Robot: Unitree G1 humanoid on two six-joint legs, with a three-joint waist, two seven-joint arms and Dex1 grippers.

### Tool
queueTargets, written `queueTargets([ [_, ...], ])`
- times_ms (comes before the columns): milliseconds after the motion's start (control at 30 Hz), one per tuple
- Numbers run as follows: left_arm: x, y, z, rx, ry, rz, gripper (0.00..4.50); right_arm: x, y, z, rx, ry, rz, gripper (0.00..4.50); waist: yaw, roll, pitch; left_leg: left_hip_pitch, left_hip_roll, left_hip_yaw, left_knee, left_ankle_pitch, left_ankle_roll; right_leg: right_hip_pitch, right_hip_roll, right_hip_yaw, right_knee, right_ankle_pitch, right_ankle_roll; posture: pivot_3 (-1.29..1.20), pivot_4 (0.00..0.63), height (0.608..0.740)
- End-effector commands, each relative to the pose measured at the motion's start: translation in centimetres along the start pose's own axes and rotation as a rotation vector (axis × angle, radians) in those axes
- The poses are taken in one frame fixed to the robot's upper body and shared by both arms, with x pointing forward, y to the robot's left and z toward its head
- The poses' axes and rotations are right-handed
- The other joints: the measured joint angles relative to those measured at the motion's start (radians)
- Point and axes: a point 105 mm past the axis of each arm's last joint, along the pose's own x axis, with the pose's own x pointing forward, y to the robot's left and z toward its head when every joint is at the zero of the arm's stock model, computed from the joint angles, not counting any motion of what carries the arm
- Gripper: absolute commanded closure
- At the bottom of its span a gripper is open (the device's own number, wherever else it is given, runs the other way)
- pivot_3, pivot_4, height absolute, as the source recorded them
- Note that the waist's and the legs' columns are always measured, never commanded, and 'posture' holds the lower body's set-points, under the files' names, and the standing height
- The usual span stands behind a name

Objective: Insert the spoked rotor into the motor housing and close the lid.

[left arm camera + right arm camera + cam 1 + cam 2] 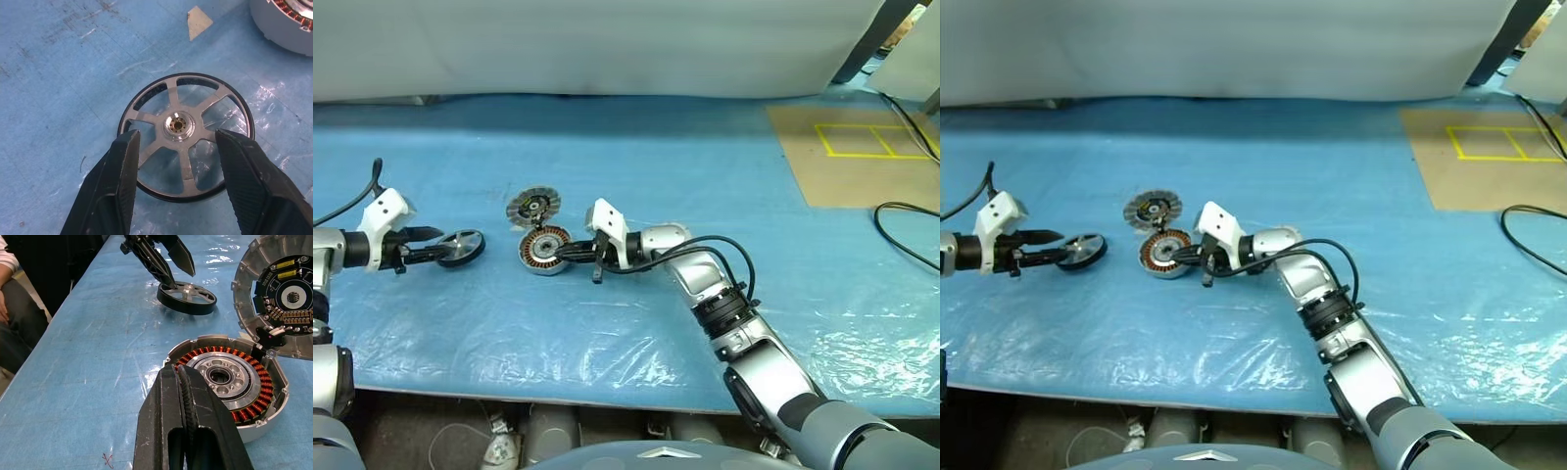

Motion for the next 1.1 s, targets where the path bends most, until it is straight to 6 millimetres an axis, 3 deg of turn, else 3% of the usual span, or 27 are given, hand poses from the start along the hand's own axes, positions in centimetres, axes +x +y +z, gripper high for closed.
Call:
queueTargets([
  [33, 0.2, 0.3, 0.1, 0.002, 0.012, 0.015, 1.94, 0.0, 0.4, 1.3, -0.016, -0.048, 0.004, 4.50, 0.003, 0.000, 0.000, 0.000, 0.000, 0.000, 0.000, 0.000, 0.000, 0.000, 0.000, 0.000, 0.000, 0.000, 0.000, 0.00, 0.150, 0.740],
  [800, 2.2, -0.8, -1.3, -0.027, 0.101, -0.032, 1.94, 0.2, -0.1, 0.7, -0.006, -0.034, -0.046, 4.50, 0.012, 0.000, 0.000, 0.001, 0.000, 0.000, 0.000, 0.000, 0.000, 0.000, 0.000, 0.000, 0.000, 0.000, 0.000, 0.00, 0.150, 0.740],
  [833, 2.2, -0.8, -1.4, -0.037, 0.102, -0.030, 2.33, 0.2, -0.2, 0.7, -0.008, -0.035, -0.048, 4.50, 0.012, 0.000, 0.000, 0.001, 0.000, 0.000, 0.000, 0.000, 0.000, 0.000, 0.000, 0.000, 0.000, 0.000, 0.000, 0.00, 0.150, 0.740],
  [967, 2.3, -0.9, -1.6, -0.051, 0.098, -0.030, 3.16, 0.3, -0.3, 0.8, -0.013, -0.039, -0.055, 4.50, 0.013, 0.005, -0.002, 0.002, -0.001, 0.000, 0.000, 0.000, 0.000, 0.001, -0.001, 0.000, 0.000, 0.000, 0.000, 0.00, 0.150, 0.740],
  [1100, 2.1, -1.5, -1.3, -0.046, 0.040, -0.049, 3.17, 0.2, -0.4, 1.4, -0.016, -0.060, -0.059, 4.50, 0.013, 0.006, -0.002, 0.002, -0.001, 0.000, 0.000, 0.000, 0.000, 0.002, -0.001, 0.001, 0.000, 0.000, 0.000, 0.00, 0.150, 0.740],
])
